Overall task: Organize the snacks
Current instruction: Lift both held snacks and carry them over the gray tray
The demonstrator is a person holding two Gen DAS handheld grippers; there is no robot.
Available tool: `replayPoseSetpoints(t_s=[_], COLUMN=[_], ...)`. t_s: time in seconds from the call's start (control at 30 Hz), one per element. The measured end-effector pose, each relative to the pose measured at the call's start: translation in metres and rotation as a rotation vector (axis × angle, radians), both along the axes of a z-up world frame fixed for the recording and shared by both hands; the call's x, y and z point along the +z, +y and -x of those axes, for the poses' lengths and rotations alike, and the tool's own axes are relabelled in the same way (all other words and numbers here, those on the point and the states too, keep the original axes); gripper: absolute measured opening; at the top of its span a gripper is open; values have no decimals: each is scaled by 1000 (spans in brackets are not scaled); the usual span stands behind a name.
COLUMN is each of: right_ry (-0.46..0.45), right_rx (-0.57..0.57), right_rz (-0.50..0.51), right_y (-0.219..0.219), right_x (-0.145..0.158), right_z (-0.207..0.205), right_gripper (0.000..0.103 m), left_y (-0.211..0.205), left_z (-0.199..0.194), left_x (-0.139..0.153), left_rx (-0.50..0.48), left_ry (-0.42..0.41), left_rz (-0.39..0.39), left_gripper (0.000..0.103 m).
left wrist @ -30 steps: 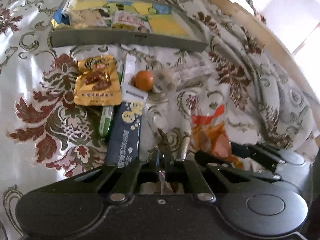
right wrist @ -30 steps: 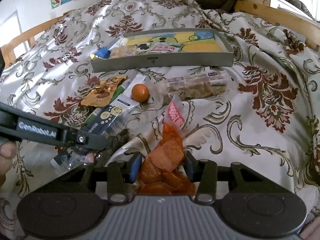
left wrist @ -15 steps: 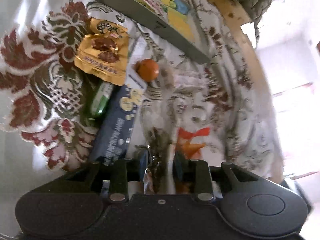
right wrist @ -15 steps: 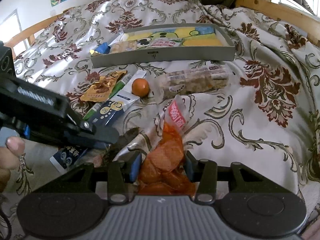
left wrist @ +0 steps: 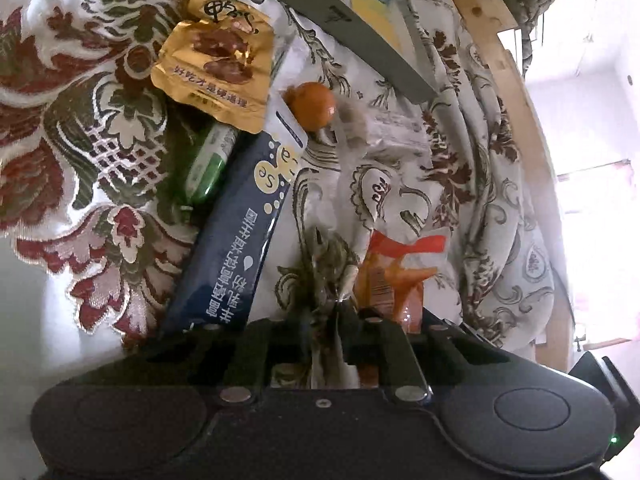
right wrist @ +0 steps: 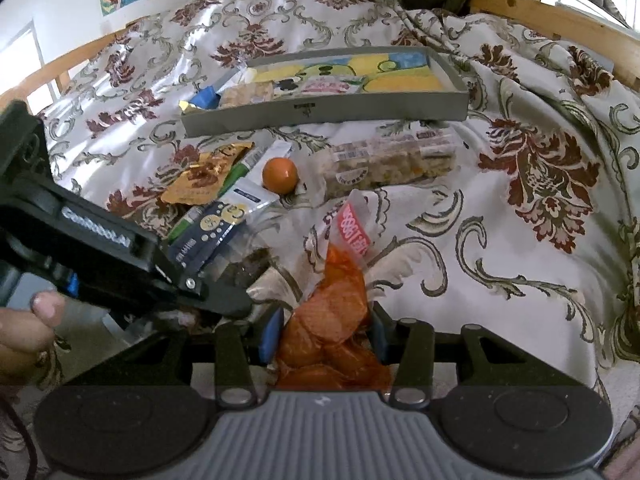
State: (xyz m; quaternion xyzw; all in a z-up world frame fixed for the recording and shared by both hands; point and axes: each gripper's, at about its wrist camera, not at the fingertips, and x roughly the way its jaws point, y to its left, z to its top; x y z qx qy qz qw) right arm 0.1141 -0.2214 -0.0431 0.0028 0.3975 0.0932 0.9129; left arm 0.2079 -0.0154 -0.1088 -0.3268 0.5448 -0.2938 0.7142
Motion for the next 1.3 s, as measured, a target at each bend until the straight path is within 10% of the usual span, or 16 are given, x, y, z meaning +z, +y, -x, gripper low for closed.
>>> replayPoseSetpoints(t_s=[0.7, 1.3], right_ry=[-169, -272], right_rx=[27, 81], right_rz=[-45, -96], right_y=[9, 39], right_x=[49, 82], right_z=[-19, -183], right_gripper=[48, 48], left_y=[48, 72], left_z=[-10, -148], left_x=[62, 120], left_rx=[125, 247], left_ry=[-196, -483], left_rz=[64, -240], left_gripper=[11, 11])
